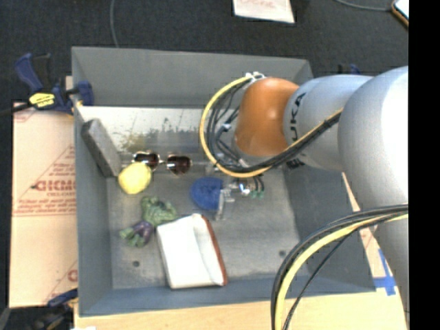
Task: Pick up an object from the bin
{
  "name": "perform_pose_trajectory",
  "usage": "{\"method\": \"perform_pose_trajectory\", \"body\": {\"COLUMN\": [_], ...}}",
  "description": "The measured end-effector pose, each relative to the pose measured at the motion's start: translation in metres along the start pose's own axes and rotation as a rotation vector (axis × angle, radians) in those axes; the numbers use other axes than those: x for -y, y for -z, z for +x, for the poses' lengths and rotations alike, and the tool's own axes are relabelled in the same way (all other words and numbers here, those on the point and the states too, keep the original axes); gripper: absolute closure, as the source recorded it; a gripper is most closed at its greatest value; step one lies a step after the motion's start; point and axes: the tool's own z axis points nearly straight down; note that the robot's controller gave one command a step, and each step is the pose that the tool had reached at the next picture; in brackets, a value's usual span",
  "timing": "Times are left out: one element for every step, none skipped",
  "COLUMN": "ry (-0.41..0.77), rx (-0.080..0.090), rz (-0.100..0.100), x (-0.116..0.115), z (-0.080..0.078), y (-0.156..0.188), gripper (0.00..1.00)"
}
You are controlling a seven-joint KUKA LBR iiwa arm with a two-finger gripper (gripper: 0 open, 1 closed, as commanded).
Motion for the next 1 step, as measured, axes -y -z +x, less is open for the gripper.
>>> {"method": "perform_pose_trajectory", "body": {"ry": [-0.031], "rx": [-0.007], "rz": [-0.002], "x": [-0.0102], "z": [0.0051], "y": [0.0001], "gripper": [1.0]}}
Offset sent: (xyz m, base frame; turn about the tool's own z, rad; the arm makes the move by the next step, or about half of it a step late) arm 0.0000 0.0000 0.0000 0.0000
